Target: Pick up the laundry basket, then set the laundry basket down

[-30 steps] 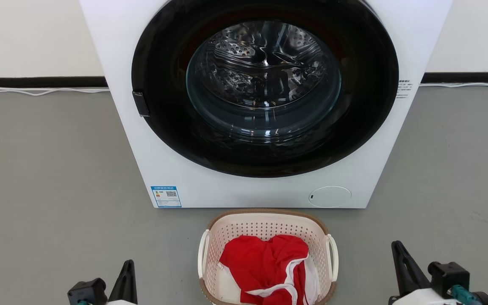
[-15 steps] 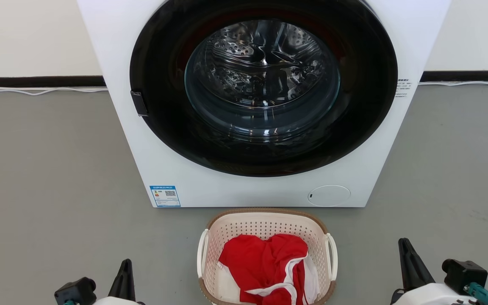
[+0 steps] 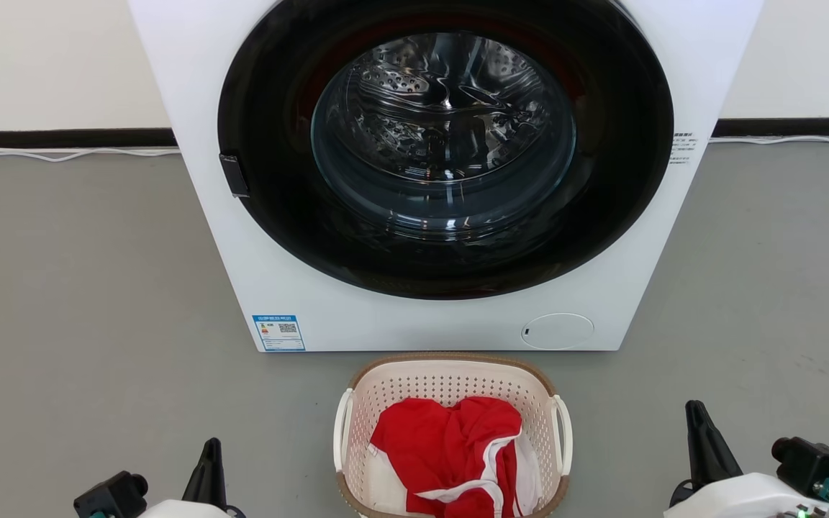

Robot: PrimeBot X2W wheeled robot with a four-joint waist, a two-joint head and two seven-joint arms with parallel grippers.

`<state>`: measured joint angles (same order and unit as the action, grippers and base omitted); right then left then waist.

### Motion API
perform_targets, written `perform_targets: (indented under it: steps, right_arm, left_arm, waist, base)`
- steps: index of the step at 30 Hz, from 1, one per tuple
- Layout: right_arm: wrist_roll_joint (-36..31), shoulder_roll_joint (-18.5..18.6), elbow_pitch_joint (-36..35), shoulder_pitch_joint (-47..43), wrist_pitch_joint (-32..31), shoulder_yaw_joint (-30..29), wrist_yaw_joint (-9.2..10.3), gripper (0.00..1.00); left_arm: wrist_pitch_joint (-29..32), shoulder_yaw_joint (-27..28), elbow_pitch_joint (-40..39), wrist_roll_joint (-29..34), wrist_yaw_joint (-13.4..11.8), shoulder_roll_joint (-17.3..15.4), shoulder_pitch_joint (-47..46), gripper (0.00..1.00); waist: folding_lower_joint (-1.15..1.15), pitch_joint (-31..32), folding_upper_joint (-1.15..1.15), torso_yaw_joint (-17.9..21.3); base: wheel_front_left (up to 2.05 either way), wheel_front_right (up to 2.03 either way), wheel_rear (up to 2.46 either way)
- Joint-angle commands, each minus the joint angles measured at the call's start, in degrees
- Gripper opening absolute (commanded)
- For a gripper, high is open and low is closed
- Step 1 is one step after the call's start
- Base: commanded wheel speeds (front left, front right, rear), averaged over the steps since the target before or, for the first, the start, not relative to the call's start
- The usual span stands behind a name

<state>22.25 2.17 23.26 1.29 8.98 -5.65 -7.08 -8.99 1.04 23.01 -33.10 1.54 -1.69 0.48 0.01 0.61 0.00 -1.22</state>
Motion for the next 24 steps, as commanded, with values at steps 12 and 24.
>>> perform_targets:
  steps: [12,24]
  right_arm:
    - [10.6,0.48,-2.73,2.67,-2.47,-0.1,-0.15,0.0]
    - [18.83,0.51,-3.63,2.97,-4.27,-0.2,-0.19,0.0]
  left_arm:
    - [2.19,1.42,-2.77,-8.99,1.23,-0.54,-3.32,0.0]
    - [4.04,1.99,-3.62,-15.94,1.88,-0.63,-3.79,0.0]
  waist:
    - [-0.01,-0.11,0.0,0.17]
    - [-0.01,-0.2,0.0,0.31]
  base:
    - [0.0,0.0,0.0]
    - [0.0,0.0,0.0]
